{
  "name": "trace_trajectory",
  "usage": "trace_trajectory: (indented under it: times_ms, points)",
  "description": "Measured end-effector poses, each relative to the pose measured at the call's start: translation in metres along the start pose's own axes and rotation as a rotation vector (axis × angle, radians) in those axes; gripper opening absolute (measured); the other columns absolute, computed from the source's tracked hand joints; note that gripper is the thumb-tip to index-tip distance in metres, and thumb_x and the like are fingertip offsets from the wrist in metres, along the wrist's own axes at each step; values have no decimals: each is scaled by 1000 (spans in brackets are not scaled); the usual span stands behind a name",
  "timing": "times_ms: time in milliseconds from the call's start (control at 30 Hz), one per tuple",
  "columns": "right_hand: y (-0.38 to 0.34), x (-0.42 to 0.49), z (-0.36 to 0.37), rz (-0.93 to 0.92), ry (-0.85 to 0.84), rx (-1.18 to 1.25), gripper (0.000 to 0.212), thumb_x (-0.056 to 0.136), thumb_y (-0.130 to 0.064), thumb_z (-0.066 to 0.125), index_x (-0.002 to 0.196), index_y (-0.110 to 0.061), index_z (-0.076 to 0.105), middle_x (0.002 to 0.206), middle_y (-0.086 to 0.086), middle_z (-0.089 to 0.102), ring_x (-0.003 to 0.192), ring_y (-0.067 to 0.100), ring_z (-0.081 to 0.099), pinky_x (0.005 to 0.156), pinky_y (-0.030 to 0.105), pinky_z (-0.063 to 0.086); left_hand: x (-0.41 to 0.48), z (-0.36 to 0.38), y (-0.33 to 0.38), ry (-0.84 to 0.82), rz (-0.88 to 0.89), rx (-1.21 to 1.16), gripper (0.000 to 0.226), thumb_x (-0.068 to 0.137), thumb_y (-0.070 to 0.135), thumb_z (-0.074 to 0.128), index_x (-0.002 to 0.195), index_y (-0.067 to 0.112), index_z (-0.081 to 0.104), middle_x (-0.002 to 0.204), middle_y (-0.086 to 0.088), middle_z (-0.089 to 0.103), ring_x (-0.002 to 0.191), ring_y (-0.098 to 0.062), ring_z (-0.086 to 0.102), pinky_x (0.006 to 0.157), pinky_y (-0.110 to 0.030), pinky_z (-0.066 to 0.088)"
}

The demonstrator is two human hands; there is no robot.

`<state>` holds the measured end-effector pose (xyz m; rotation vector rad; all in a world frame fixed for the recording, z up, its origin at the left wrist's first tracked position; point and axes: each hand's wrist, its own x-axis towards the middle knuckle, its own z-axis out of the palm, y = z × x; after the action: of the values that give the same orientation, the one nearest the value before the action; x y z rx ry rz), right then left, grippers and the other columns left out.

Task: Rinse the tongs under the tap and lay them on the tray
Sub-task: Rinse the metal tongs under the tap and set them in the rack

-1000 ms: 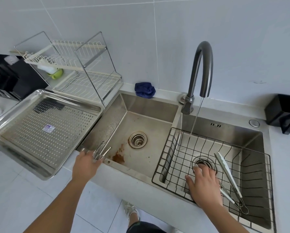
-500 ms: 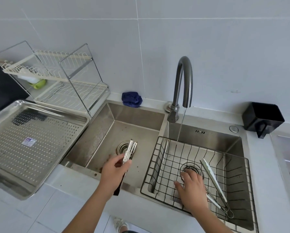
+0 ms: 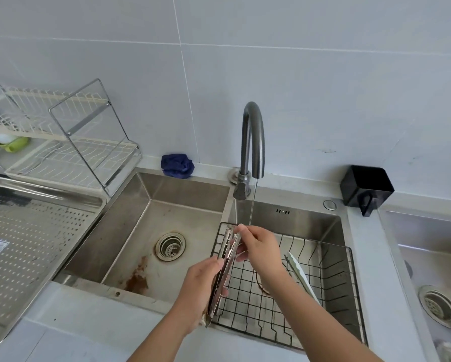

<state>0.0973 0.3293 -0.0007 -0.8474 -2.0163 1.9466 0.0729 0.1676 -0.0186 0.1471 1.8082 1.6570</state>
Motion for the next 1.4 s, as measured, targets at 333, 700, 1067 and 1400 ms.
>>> trace_trajectory:
  times_ms: [333,700,1067,1400]
  points:
    - [3,22,0,40,15,75,24,96,-11,62,81,-11,80,71,10,77,65,23,76,61,32,63,19,8,18,30,77,32,22,102,23,55,101,19,77,84,-12,61,68,-22,58,57,-23,53]
    - [6,54,-10,65,5,99,21,96,-3,55,95,-5,77,83,13,78,83,39,75,72,50,66,52,7,8,53,100,206,23,89,9,66,95,29,75,86,-21,66,67,-20,61,59,-39,57]
    - [0,74,-18,87,-1,123,12,96,-8,65,94,-6,76,81,17,78,67,24,73,62,36,64,65,14,26,55,66,198,16,91,4,63,90,14,75,73,-1,68,65,-18,59,59,-31,56]
    - [-3,74,-23,97,2,129,25,101,-15,59,87,0,73,62,4,72,52,18,63,45,30,53,67,14,28,52,92,252,8,89,5,65,92,-2,70,74,-5,61,64,-18,56,64,-45,58]
